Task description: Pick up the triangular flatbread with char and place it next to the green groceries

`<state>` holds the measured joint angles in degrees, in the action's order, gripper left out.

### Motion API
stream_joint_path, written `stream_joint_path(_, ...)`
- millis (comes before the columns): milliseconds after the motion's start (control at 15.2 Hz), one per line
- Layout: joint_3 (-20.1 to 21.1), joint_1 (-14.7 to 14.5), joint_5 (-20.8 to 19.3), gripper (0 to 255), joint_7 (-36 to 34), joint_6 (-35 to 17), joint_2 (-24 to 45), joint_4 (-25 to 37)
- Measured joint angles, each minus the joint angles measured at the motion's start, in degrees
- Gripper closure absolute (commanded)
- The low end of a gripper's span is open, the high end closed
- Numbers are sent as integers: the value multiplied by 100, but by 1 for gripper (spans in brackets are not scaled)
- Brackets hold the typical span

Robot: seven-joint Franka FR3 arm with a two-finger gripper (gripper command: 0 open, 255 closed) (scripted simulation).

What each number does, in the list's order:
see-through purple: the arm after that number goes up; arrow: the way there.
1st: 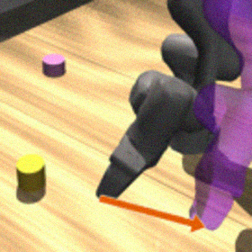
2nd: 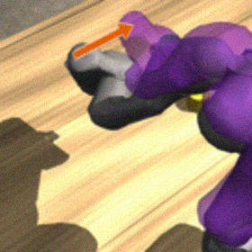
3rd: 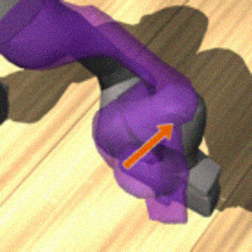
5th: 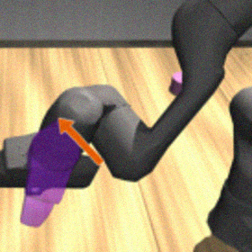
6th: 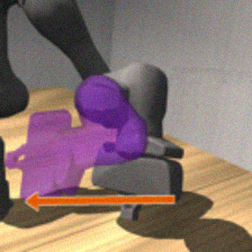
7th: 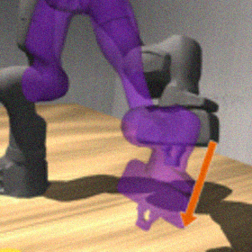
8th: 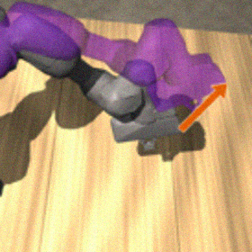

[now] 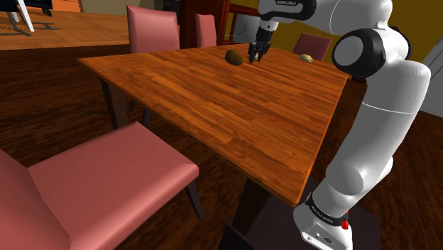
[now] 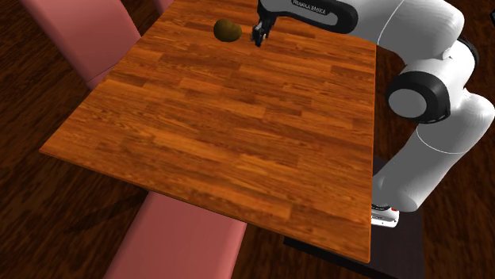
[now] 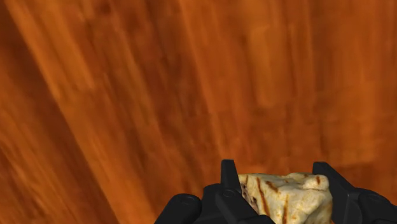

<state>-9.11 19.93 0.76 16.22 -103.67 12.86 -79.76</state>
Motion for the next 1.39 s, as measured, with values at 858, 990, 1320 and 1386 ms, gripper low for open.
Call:
stream_joint_path(858, 6, -21, -19, 255, -17, -926, -103, -1027)
stream_joint_path(990, 7, -22, -19, 255, -17, -936, -104, -1036)
stream_joint_path(1320, 7, -22, -19, 0, -17, -939, -105, -1039)
stream_joint_path(1386, 7, -22, -19, 0, -17, -939, -105, -1039)
